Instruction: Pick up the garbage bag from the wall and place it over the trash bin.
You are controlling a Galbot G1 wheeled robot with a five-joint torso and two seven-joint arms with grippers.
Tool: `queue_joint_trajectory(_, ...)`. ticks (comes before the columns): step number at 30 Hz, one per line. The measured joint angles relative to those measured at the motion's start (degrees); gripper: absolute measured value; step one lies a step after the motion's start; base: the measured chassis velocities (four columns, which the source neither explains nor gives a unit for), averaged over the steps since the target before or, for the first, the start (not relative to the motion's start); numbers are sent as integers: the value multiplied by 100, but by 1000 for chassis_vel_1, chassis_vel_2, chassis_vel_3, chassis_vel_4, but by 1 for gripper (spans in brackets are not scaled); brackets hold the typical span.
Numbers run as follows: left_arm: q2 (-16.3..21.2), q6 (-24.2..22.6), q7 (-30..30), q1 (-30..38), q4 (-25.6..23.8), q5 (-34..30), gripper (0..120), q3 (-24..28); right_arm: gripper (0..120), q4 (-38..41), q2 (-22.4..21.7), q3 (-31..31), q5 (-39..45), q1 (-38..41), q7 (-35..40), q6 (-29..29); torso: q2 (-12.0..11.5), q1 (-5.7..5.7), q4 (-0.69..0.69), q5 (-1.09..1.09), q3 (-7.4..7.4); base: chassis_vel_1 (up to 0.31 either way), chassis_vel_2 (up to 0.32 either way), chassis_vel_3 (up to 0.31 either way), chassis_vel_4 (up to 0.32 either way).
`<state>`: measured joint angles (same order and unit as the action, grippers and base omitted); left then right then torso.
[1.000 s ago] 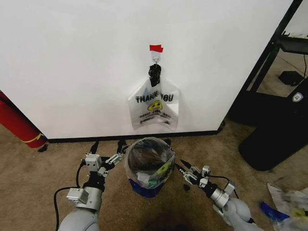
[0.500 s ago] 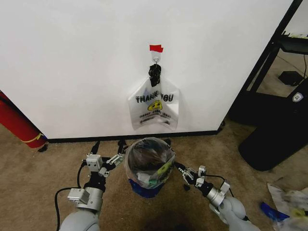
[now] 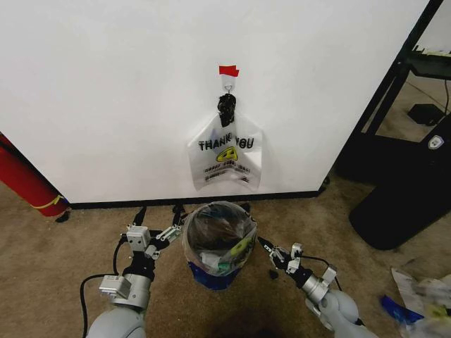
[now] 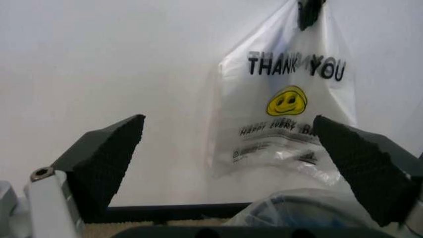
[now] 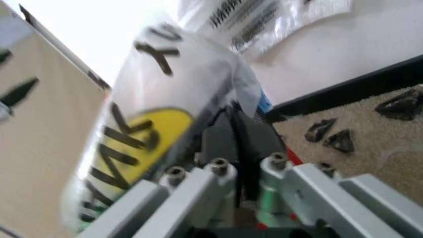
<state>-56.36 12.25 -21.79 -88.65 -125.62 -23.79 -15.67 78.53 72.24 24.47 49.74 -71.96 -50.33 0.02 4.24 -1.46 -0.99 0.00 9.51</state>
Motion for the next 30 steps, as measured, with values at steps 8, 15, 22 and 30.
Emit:
queue_joint_trajectory(8,-18,-11,-1,16,0,1,100,41,32,99,45,-32,150,-96,-48,-51,1,0,0,0,0,0,0,0,0)
queue_joint_trajectory(15,-4,-13,-2,1,0,2,100,22,55,-8,158,-94,110,42,46,-84,1,0,1,0,0,0,0,0,0)
queue_joint_trajectory(22,-3,-13,-1,10,4,1,100,24,38,-111,200,-138,85,95,72,-91,1,0,1,0,0,0,0,0,0)
queue_joint_trajectory(30,-5,-12,-2,21,40,-2,100,32,2,-127,219,-143,94,95,3,-90,1,1,0,-1,-1,0,0,0,0)
